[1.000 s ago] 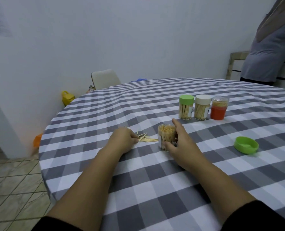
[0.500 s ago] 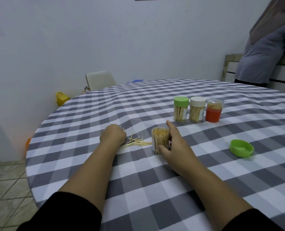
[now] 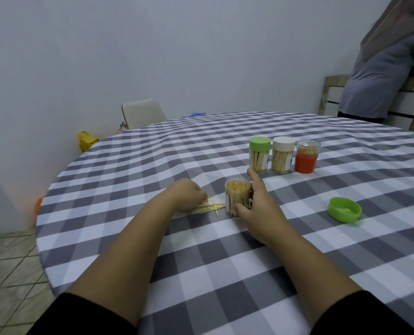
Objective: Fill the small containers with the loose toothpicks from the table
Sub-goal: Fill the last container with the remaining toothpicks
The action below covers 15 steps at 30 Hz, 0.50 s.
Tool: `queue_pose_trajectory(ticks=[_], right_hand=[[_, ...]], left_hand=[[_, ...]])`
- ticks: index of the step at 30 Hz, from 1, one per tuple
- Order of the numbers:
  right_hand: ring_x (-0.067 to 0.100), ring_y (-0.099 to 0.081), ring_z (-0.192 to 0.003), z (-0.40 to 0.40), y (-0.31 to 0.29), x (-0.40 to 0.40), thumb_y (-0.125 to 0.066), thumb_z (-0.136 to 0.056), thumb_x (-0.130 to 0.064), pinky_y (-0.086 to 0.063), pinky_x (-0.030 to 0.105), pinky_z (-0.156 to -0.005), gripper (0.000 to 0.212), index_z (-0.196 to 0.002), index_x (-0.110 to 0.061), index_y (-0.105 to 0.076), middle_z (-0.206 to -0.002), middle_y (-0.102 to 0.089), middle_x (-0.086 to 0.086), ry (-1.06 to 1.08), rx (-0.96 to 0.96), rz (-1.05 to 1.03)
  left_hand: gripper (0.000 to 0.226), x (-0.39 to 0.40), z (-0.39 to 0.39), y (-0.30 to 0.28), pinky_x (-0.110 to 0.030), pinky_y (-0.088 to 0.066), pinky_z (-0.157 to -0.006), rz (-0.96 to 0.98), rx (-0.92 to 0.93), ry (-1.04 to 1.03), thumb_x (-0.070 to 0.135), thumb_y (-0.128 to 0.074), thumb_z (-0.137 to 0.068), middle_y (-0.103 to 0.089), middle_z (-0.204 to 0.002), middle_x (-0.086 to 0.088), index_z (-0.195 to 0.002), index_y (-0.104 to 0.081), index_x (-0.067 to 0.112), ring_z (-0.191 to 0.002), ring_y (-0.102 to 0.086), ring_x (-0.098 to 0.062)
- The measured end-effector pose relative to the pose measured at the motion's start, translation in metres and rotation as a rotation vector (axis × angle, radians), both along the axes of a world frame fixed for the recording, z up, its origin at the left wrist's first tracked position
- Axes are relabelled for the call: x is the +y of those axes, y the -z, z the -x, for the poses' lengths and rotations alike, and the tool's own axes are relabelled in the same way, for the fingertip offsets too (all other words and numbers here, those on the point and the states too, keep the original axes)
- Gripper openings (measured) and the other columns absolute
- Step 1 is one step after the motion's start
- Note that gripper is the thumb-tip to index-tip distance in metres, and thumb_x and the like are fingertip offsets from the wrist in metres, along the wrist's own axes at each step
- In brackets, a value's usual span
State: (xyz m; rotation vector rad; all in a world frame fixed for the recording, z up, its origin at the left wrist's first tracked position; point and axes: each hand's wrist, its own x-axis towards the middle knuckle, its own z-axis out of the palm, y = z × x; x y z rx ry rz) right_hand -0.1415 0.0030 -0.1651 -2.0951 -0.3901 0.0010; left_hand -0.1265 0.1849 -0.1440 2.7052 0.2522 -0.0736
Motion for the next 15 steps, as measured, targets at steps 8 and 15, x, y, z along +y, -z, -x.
queue_pose_trajectory(ticks=[8,15], right_hand=[[0.022,-0.030,-0.140,0.002,-0.002,-0.003,-0.060,-0.090,-0.014,-0.035,0.044,-0.110,0.087,-0.149,-0.038,-0.001,-0.155,-0.025,0.001,0.022,-0.005,-0.004],[0.022,-0.031,-0.139,0.003,-0.003,-0.002,-0.059,-0.091,-0.013,-0.034,0.042,-0.111,0.085,-0.149,-0.037,-0.002,-0.154,-0.027,0.001,0.025,0.011,-0.014]], left_hand=[[0.036,-0.014,0.005,0.002,-0.030,-0.047,-0.074,-0.027,0.040,0.028,0.043,-0.070,-0.081,-0.069,-0.098,-0.009,-0.098,-0.072,0.012,-0.085,-0.058,-0.019],[0.032,-0.022,0.012,-0.002,-0.029,-0.047,-0.092,-0.419,0.078,0.128,0.011,-0.052,-0.093,-0.061,-0.109,-0.008,-0.123,-0.063,0.015,-0.097,-0.057,-0.023]])
